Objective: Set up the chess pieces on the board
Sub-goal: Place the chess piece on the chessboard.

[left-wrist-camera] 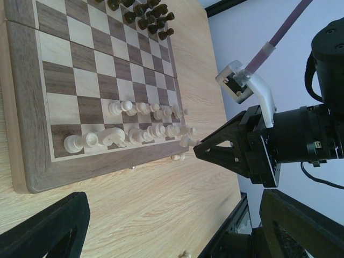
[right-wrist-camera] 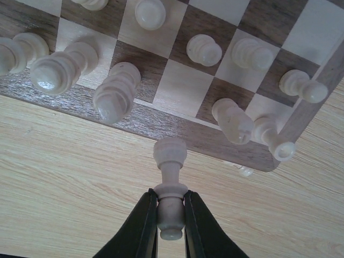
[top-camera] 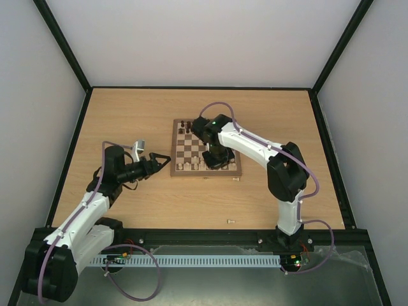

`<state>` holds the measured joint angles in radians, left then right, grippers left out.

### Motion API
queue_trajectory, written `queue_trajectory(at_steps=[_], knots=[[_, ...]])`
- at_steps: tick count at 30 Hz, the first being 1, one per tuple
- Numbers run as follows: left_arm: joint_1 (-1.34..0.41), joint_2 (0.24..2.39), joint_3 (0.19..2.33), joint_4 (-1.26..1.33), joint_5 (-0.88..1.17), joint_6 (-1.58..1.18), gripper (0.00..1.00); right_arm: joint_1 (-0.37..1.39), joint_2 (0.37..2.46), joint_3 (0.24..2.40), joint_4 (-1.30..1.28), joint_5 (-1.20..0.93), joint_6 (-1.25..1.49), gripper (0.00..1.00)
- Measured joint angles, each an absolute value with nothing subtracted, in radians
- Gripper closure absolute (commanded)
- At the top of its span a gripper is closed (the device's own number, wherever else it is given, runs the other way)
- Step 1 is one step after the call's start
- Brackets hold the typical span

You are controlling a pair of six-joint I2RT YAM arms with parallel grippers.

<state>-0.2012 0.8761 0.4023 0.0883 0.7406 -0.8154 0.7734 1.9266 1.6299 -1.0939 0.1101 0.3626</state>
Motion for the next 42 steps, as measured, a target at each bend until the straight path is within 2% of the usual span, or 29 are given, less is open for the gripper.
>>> queue_trajectory(at_steps=[11,34,42], knots=[[-0.183,0.881,0.395,0.090,0.755,-0.806,0.10,0.773,2.002,1.629,-1.073,0.081,0.344,0.90],[-0.162,0.881,0.392,0.088,0.771,-0.790,0.10,0.750,2.030,1.629,-1.048,0.079,0.339,0.88],[-0.156,0.882,0.392,0.086,0.772,-0.788,0.10,0.745,2.035,1.628,-1.048,0.083,0.337,0.85]])
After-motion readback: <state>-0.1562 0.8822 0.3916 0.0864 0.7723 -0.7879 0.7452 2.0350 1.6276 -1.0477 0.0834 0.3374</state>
